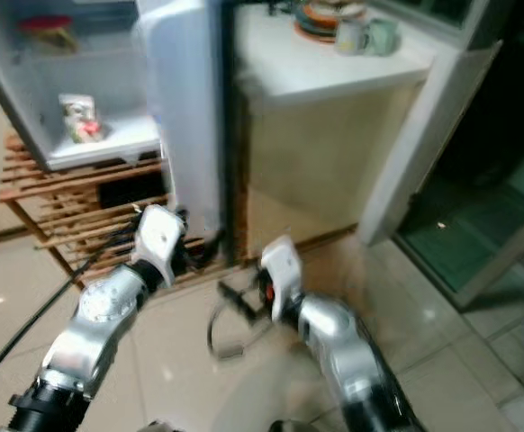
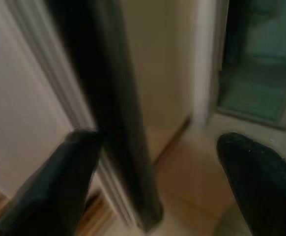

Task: Restocking fridge

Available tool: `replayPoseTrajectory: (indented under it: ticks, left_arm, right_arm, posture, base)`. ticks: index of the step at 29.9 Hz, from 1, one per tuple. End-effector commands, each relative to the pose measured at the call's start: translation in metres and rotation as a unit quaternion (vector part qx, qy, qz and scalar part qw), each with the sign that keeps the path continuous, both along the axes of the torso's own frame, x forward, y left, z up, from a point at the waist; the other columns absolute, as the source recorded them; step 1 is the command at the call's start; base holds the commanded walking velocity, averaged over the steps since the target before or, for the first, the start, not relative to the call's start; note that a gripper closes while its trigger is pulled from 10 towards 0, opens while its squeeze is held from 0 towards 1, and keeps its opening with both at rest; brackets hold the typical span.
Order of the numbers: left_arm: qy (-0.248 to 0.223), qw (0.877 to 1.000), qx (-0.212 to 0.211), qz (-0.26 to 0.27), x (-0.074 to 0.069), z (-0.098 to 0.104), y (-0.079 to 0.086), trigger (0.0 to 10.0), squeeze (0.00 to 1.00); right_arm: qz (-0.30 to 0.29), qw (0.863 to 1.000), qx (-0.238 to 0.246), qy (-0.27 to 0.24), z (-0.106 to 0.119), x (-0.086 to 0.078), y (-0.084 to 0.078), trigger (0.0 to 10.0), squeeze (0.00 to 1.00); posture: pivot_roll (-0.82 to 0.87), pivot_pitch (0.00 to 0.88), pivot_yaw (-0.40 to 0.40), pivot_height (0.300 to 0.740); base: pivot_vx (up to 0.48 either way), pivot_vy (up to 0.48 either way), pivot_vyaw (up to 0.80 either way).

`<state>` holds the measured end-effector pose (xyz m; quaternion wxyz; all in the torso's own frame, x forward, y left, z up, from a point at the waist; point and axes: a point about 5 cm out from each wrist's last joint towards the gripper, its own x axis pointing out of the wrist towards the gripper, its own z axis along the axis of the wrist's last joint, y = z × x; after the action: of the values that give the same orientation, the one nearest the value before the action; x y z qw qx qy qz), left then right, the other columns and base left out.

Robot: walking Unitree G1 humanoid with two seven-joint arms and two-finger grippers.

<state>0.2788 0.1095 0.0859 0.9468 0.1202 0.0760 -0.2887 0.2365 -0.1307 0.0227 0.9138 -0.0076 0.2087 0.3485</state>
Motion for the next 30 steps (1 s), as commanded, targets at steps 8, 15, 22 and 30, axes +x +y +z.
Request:
replayPoseTrajectory:
  ticks: [8,15,22,30]
  left_arm:
    - [0.043,0.999,0.014,-0.016,-0.003,-0.007,0.005,10.0,0.0]
    - [0.037,0.999,-0.001,0.018,0.008,0.0,0.014,10.0,0.0]
    - [-0.116,0.981,-0.031,0.152,0.059,0.061,0.024,10.0,0.0]
    - [-0.19,0.879,0.118,0.421,0.074,0.085,0.121,10.0,0.0]
  right_arm:
    - [-0.068,0.997,-0.024,-0.03,0.025,0.026,-0.019,10.0,0.0]
    - [-0.085,0.994,-0.025,-0.072,0.042,0.059,-0.006,10.0,0.0]
    - [-0.09,0.992,-0.027,-0.088,0.053,0.078,-0.005,10.0,0.0]
    - [-0.088,0.992,-0.034,-0.082,0.046,0.074,-0.007,10.0,0.0]
  posture:
    - [-0.01,0.0,0.026,0.74]
    - [0.01,0.0,0.025,0.74]
    - [0.01,0.0,0.017,0.74]
    - [-0.01,0.0,0.013,0.74]
  base:
    - [0.0,0.0,0.0]
    - [0.0,0.0,0.0]
    - [0.0,0.0,0.0]
    - [0.0,0.0,0.0]
